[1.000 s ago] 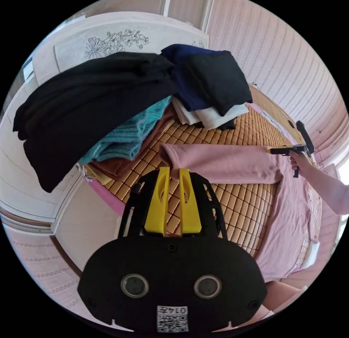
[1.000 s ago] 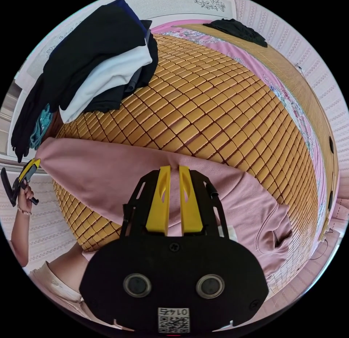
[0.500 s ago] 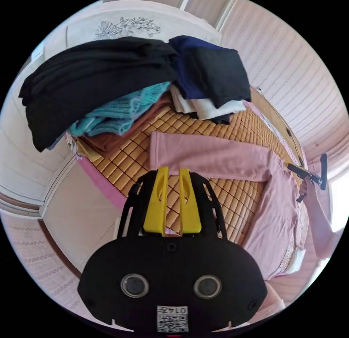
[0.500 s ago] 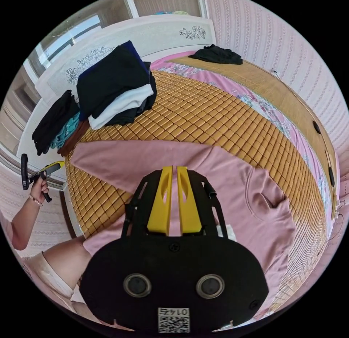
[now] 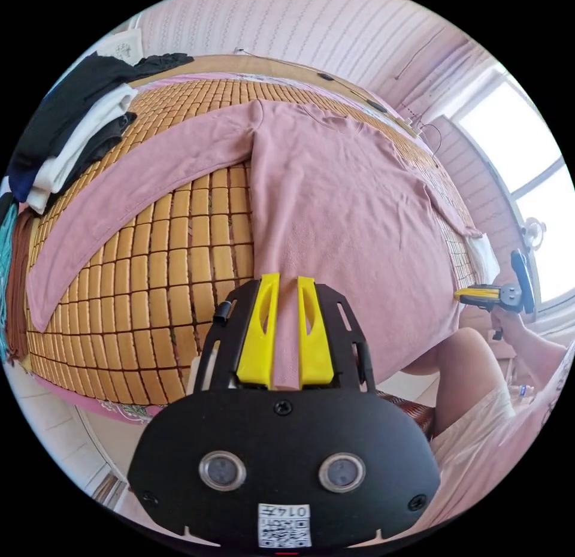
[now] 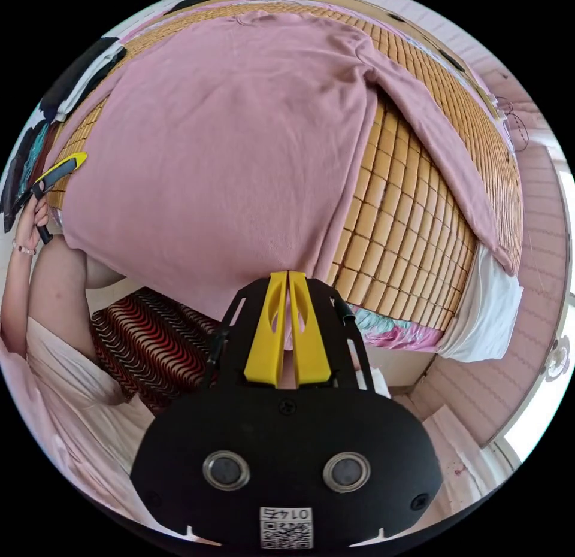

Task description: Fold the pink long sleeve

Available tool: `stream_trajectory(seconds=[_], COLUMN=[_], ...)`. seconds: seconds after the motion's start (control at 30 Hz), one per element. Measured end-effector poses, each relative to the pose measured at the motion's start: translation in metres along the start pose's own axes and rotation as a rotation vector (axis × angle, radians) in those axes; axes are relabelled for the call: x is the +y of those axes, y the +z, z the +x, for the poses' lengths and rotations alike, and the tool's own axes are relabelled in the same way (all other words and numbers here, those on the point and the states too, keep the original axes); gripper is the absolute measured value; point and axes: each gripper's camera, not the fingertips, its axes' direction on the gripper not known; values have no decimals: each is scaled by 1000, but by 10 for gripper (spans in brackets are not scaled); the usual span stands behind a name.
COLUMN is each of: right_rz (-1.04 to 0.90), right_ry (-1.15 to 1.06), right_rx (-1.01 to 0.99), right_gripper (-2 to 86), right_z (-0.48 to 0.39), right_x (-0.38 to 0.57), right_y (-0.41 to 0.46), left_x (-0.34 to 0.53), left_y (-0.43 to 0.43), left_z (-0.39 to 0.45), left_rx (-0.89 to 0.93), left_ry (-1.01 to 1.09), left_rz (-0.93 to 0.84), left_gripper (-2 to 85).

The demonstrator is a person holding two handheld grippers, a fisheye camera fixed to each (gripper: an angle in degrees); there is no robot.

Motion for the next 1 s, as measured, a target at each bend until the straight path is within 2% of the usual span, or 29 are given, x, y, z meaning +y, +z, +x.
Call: stream_trajectory(seconds=[0.2,0.33,0.4,0.5,0.63,0.73,0.8,1.0], right_rz=[203,248,282,326,370,400,424,479], right_ry=[61,138,114,73,12,-107,-262,-697], right_rx=[22,16,26,92,13,-29,-75,-119], right_gripper=[-7,-4,6,32,43,47,51,66], right_z=[-14,-17,-30,-48,-74,-117,-170,-349], right_x=[40,70,89,93,70,29,-18,-126], right_y=[13,5,-10,-26,-42,-56,-74,-113], left_x=[34,56,66,79,98,120,137,170], left_y=[-6,-35,-59,-99,-144,-168,-176,-165], left_z=[4,-11,-24,-65,-146,-200,-224,-279], left_rx=[-92,-17,-41,-97,-161,-143,-133,-129], left_ry=[74,-4,-48,-187,-445,-600,-667,-784], left_rz=[131,234,303,437,559,648,703,688], left_gripper=[45,49,52,56,62,66,68,78])
